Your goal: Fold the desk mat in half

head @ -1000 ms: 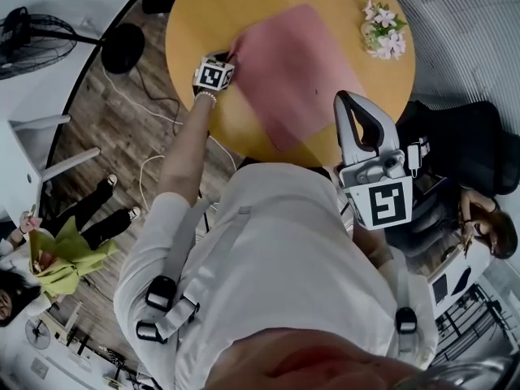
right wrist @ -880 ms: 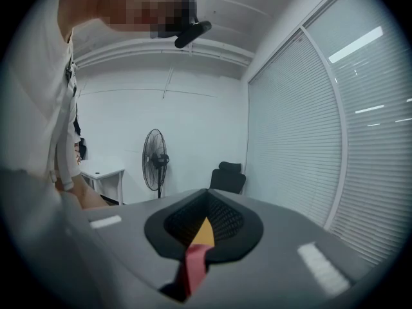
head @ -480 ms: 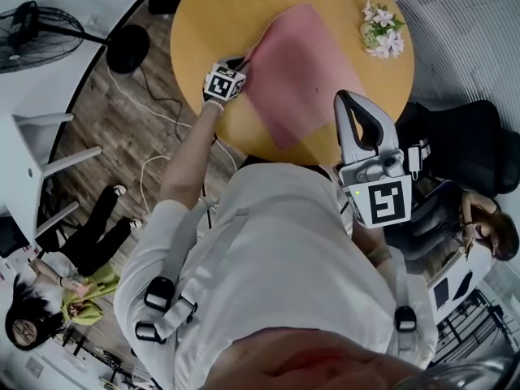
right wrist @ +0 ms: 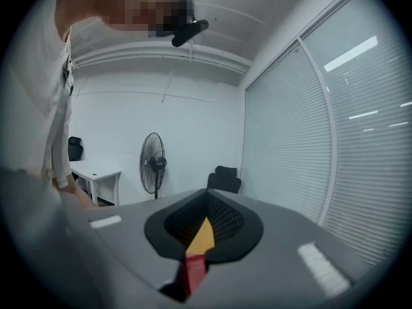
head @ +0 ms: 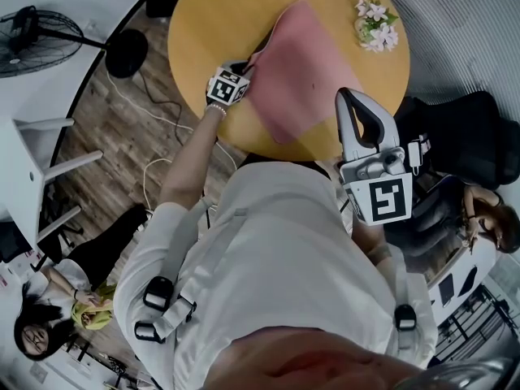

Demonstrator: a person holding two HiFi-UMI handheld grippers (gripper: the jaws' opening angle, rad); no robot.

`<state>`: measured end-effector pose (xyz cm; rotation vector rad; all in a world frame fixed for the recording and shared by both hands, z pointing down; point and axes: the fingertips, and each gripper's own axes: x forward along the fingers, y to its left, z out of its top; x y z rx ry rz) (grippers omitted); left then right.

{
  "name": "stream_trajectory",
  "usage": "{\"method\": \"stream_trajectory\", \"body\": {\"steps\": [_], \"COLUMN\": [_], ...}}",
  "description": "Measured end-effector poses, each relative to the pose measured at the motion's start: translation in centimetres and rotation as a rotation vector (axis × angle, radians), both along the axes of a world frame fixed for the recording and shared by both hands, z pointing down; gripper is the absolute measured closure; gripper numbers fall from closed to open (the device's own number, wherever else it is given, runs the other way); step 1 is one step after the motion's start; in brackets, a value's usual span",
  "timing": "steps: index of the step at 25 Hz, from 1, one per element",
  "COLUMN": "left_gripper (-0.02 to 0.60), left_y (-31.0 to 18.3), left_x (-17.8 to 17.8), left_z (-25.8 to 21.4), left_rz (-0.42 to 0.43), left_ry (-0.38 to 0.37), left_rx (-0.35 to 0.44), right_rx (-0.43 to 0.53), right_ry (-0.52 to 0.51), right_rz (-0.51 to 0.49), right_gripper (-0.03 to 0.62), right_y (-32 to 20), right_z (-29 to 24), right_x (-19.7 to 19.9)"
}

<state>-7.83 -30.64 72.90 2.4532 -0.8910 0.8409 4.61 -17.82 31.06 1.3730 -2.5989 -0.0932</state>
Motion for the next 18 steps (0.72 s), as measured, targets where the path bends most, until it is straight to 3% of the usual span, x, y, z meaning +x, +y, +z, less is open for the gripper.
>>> {"method": "stream_trajectory", "body": {"steps": [18], "left_gripper": [0.532], "left_y": [6.0], "left_x": [5.2], "left_z": [-1.0], "left_rz": [0.115], "left_ry": [0.004], "left_rx": [0.01], "right_rx": [0.02], "right_ry": [-0.021], "right_rz": [0.0], "right_gripper": [0.589], "right_y": [2.4], "right_z": [-0.8], "right_x": [2.2]}}
